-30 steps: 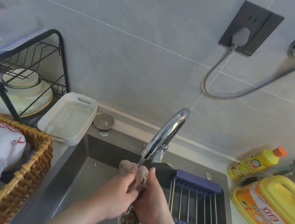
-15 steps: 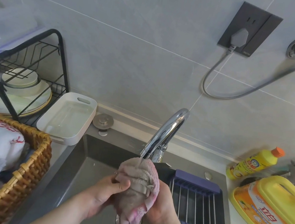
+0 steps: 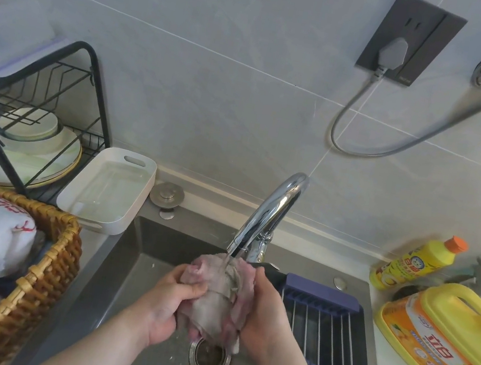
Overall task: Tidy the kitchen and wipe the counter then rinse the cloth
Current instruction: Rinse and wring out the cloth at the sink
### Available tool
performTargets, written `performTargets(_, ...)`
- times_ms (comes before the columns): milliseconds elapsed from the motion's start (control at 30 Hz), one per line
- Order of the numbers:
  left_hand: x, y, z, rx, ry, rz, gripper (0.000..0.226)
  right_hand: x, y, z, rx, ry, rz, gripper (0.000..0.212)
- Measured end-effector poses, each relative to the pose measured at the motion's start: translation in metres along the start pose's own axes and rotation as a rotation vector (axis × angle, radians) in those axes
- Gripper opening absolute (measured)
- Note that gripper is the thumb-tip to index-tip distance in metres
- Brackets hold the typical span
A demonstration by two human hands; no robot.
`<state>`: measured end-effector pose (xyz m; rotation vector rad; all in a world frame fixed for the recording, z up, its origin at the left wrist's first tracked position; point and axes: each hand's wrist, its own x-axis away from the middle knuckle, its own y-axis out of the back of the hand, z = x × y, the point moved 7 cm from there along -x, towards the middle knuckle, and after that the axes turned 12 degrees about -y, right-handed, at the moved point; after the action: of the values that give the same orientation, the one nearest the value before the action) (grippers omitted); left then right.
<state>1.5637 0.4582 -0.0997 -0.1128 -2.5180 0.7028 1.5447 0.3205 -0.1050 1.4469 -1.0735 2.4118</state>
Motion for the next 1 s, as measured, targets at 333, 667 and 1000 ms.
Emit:
performTargets(333, 0.008, -0.008, -0.017, 0.077, 0.015, 0.069, 0.042, 0.009, -0.012, -0.004, 0.833, 0.364, -0.27, 0.065)
performTargets(667, 0.014, -0.029, -0.033, 0.081, 0.004, 0.19, 0.039, 0.022, -0.016, -0.005, 0.583, 0.425, -0.126, 0.029)
performTargets(1000, 0.007, 0.009, -0.03, 0.175, 0.062, 0.014, 0.065, 0.018, 0.01, -0.014, -0.139, 0.161, 0.003, 0.041)
